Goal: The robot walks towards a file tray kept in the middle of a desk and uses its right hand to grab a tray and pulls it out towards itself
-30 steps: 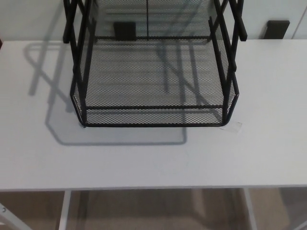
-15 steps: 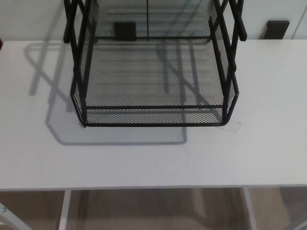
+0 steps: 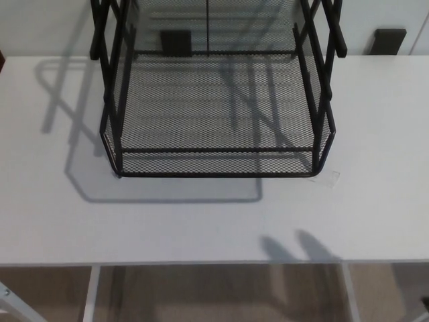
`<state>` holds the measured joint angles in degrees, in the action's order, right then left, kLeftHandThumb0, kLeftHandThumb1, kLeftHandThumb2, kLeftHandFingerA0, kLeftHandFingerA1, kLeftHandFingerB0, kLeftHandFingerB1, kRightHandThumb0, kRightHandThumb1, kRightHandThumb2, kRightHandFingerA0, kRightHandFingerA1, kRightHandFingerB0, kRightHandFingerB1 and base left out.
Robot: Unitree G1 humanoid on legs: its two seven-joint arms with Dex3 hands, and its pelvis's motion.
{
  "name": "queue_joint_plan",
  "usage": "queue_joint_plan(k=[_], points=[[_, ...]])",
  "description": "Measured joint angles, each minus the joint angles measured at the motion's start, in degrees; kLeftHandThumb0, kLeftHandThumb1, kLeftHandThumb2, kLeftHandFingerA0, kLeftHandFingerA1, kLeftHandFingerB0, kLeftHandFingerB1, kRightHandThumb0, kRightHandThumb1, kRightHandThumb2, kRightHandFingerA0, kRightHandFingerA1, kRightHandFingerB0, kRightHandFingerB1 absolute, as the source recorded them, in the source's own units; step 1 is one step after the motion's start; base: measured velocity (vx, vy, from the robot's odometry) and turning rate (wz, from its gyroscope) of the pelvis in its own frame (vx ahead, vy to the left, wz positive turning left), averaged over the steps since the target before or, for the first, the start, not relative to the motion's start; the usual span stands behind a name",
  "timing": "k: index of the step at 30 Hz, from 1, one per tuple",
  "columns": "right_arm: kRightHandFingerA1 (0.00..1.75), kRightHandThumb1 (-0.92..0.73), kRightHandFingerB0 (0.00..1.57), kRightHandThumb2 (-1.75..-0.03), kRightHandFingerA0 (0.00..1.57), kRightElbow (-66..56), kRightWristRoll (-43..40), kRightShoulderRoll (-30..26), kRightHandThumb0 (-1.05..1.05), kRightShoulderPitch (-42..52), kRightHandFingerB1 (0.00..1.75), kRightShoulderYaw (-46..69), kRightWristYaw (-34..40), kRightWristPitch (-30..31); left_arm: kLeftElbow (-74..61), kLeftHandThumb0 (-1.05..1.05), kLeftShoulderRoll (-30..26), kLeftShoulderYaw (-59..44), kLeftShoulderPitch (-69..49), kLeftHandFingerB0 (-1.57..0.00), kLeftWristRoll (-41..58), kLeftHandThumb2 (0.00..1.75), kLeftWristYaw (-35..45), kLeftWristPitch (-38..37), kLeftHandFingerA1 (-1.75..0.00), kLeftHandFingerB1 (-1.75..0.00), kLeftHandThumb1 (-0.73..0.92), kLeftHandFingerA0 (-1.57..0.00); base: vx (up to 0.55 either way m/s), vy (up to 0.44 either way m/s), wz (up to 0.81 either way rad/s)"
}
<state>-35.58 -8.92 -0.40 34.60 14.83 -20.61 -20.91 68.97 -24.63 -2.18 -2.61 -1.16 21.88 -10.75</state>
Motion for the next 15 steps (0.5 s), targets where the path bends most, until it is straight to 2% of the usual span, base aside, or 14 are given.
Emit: queue_joint_plan(k=[1, 3, 4, 5, 6, 9, 10, 13, 14, 15], points=[[0.12, -0.43, 0.02, -0.76, 0.00, -0.8, 0.9, 0.3, -0.76, -1.5, 0.33, -0.7, -0.1, 0.2, 0.0, -0.32, 0.0, 0.1, 0.0, -0.31, 0.0, 0.59, 0.0, 0.0, -0.39, -0.34, 0.33, -0.44, 0.00, 0.000, 0.00], [0.15, -0.41, 0.08, -0.74, 0.00, -1.7, 2.6, 0.7, -0.73, -4.1, 0.28, -1.9, -0.1, 0.7, -0.1, -0.30, 0.0, 0.2, 0.0, -0.31, 0.0, 0.58, 0.0, 0.0, -0.39, -0.34, 0.33, -0.44, 0.00, 0.000, 0.00], [0.14, -0.42, 0.00, -0.74, 0.00, -2.1, 3.4, 0.8, -0.74, -5.4, 0.33, -2.5, -0.2, 1.0, -0.1, -0.30, 0.0, 0.3, 0.0, -0.32, -0.1, 0.58, 0.0, 0.0, -0.39, -0.34, 0.32, -0.45, 0.00, 0.000, 0.00], [0.28, -0.53, 0.03, -0.56, 0.00, -2.4, 4.4, 0.9, -0.64, -6.7, 0.44, -3.0, -0.2, 1.2, -0.2, -0.32, 0.0, 0.4, 0.0, -0.32, -0.1, 0.58, 0.0, 0.0, -0.40, -0.34, 0.33, -0.45, 0.00, 0.000, 0.00], [0.27, -0.40, 0.04, -0.78, 0.00, -2.4, 4.6, 1.0, -0.68, -7.1, 0.44, -3.2, -0.3, 1.3, -0.2, -0.33, 0.0, 0.4, 0.1, -0.32, -0.1, 0.58, 0.0, 0.0, -0.39, -0.34, 0.33, -0.45, 0.00, 0.000, 0.00], [0.27, -0.41, 0.04, -0.79, 0.00, -2.7, 7.6, 1.4, -0.69, -11.9, 0.43, -5.0, -0.3, 2.2, -0.5, -0.34, 0.0, 0.7, 0.1, -0.31, -0.1, 0.57, 0.0, 0.0, -0.39, -0.34, 0.34, -0.43, 0.00, 0.000, 0.00], [0.17, -0.46, 0.09, -0.79, 0.00, -2.7, 8.4, 1.5, -0.80, -13.1, 0.36, -5.5, -0.3, 2.5, -0.6, -0.34, 0.0, 0.8, 0.2, -0.31, -0.1, 0.58, 0.0, 0.0, -0.39, -0.34, 0.33, -0.42, 0.00, 0.000, 0.00], [0.21, -0.46, 0.09, -0.82, 0.00, -2.7, 10.9, 2.2, -0.78, -16.6, 0.37, -7.2, -0.3, 3.2, -0.7, -0.34, 0.0, 1.1, 0.2, -0.31, -0.1, 0.58, 0.0, 0.0, -0.39, -0.34, 0.33, -0.43, 0.00, 0.000, 0.00], [0.21, -0.55, 0.03, -0.61, 0.00, -2.7, 11.7, 2.4, -0.70, -17.6, 0.41, -7.7, -0.3, 3.5, -0.7, -0.34, 0.0, 1.2, 0.2, -0.31, -0.1, 0.57, 0.0, 0.0, -0.39, -0.34, 0.34, -0.43, 0.00, 0.000, 0.00], [0.25, -0.45, 0.04, -0.84, 0.00, -2.7, 12.6, 2.6, -0.75, -18.7, 0.40, -8.3, -0.3, 3.7, -0.8, -0.35, 0.0, 1.2, 0.2, -0.31, -0.1, 0.56, 0.0, 0.0, -0.39, -0.34, 0.34, -0.43, 0.00, 0.000, 0.00]])
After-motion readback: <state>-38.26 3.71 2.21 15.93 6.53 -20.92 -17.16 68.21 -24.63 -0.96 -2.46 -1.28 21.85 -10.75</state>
